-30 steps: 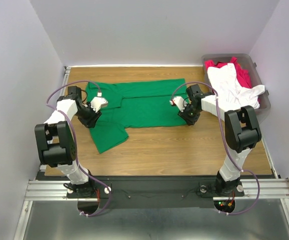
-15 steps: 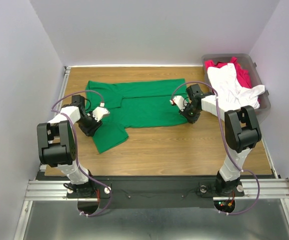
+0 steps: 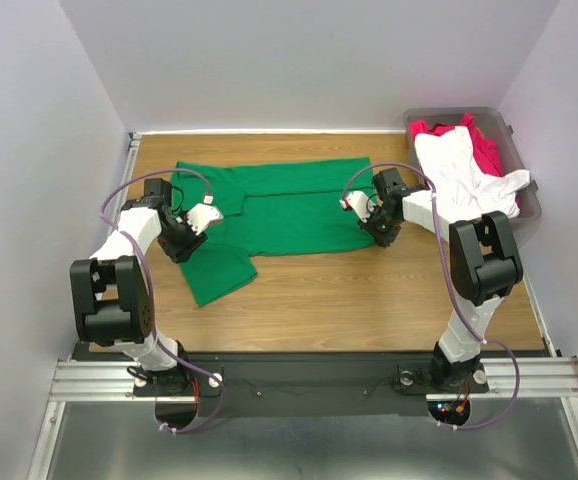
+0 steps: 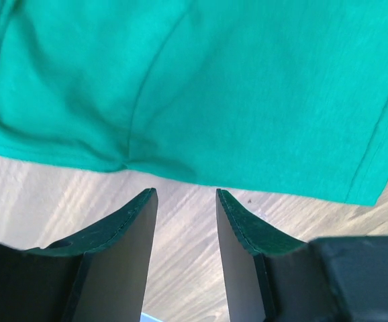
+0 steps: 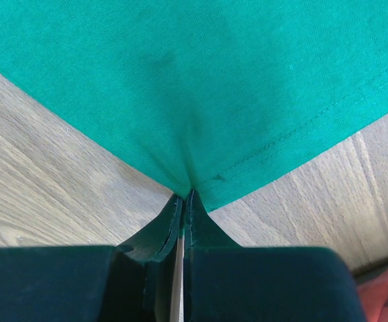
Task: Fold and stack the t-shirts
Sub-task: Fold the tshirt
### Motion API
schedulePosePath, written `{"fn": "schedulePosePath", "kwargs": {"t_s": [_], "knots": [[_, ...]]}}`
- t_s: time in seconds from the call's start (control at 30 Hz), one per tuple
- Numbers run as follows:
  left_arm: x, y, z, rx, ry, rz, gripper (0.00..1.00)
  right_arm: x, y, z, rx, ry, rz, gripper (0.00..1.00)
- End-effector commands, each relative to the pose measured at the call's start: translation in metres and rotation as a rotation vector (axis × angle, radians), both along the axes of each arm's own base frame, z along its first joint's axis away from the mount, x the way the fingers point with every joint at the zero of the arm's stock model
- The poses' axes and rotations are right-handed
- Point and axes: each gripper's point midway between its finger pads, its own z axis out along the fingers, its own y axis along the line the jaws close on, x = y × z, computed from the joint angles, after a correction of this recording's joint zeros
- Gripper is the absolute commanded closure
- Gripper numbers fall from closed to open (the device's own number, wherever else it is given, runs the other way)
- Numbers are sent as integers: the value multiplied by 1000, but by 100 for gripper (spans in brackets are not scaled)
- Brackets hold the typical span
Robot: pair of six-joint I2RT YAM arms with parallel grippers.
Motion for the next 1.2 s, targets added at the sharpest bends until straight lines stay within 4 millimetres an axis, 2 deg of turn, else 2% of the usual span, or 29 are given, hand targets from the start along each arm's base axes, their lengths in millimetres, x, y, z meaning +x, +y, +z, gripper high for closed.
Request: {"fn": "schedulePosePath", "kwargs": {"t_s": [0.0, 0.4, 0.5, 0.6, 0.63, 0.7, 0.77, 0.9, 1.03, 1.17], "knots": [[1, -10, 2, -25, 9, -20, 48, -10, 1, -15, 3, 45, -7, 99], [-4, -4, -52, 3, 79, 18, 48, -9, -1, -16, -5, 46, -9, 99], [-16, -3, -67, 10, 125, 18, 51, -10, -1, -19, -7, 53, -11, 99], [-32, -2, -76, 21, 160, 11, 63, -11, -1, -19, -11, 54, -10, 99], [-37, -2, -75, 20, 167, 11, 76, -12, -1, -18, -9, 53, -10, 99], [-43, -2, -72, 20, 171, 12, 91, -12, -3, -14, -12, 42, -10, 99], [-50, -3, -63, 20, 175, 14, 100, -14, -4, -11, -15, 37, -7, 100], [-56, -8, -38, -10, 154, 14, 100, -24, -8, -4, -20, 34, -7, 99], [-65, -12, -10, -32, 138, 9, 100, -35, -12, 13, -12, 5, -17, 99], [-72, -13, 6, -39, 119, 12, 100, -44, -16, 25, -8, -17, -22, 100]]}}
